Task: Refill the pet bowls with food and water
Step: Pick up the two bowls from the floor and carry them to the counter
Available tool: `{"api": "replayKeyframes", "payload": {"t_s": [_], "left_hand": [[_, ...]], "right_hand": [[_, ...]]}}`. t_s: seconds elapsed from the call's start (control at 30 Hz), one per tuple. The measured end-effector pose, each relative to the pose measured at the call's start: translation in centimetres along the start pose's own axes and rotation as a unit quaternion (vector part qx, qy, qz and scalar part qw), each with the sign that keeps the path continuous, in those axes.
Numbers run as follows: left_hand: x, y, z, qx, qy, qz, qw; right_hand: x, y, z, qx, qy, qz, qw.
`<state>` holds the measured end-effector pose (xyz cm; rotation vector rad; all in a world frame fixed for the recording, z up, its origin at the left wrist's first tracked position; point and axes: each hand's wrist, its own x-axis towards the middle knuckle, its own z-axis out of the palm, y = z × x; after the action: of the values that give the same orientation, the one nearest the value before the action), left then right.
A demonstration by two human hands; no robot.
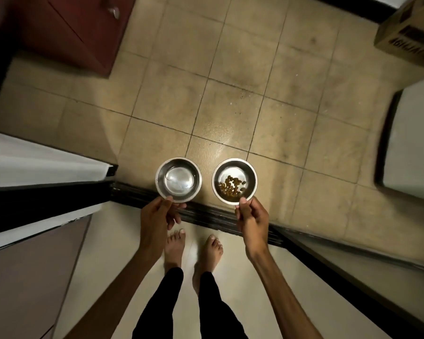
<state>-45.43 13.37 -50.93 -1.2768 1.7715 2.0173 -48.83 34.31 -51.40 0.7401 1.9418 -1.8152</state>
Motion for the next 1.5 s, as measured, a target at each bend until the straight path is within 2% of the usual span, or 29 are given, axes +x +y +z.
{"api": "replayKeyframes", "payload": {"t_s": [0.27,0.47,0.77,1.03,1.5], "left_hand": [[-10.5,10.1,-2.9,-0.003,0.011,0.015,1.0],[-18.8,17.1,-6.4,-0.061,0.005,0.022,0.998],[-29.7,25.7,-11.9,-0.079,0.016,0.051,0.995],[-36.4,28.8,-15.0,-0.122,0.066,0.085,0.987],[-46.0,28.8,-17.0,-0.205,0.207,0.147,0.945]], "right_hand": [[-10.9,-11.6,1.2,0.007,0.009,-0.022,1.0],[-19.5,-19.2,1.8,0.017,0.018,-0.041,0.999],[-30.3,-27.9,3.5,0.017,0.012,-0.082,0.996],[-36.1,-31.7,4.3,0.006,-0.019,-0.108,0.994],[-41.9,-36.4,4.7,-0.06,-0.158,-0.184,0.968]]}}
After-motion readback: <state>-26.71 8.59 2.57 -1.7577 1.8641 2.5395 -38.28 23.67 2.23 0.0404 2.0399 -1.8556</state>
